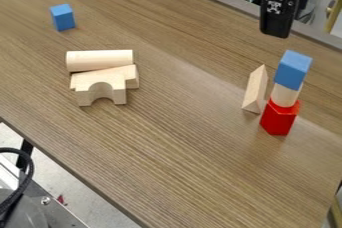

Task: Put the blue cube on top of the other blue cube.

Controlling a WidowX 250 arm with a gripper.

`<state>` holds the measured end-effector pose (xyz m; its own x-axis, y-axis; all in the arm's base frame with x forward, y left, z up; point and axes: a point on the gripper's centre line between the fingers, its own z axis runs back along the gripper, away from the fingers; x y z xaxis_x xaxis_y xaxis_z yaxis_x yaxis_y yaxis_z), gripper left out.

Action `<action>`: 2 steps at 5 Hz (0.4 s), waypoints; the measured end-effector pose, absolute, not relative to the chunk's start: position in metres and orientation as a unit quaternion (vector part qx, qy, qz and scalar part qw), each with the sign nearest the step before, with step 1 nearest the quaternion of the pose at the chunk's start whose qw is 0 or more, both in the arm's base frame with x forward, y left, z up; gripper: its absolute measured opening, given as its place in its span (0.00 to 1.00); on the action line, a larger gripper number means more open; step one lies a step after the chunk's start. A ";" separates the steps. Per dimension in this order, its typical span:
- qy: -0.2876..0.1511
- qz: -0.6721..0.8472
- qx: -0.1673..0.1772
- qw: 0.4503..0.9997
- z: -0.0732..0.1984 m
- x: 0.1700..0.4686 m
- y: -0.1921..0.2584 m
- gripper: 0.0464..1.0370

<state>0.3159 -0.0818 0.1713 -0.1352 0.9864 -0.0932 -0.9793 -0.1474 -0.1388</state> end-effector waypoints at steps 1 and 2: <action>-0.014 0.754 -0.066 0.653 0.161 0.315 -0.082 0.96; -0.010 0.772 -0.068 0.632 0.162 0.321 -0.064 0.96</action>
<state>0.3207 -0.0640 0.1617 -0.1916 0.9771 -0.0919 -0.9743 -0.2007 -0.1023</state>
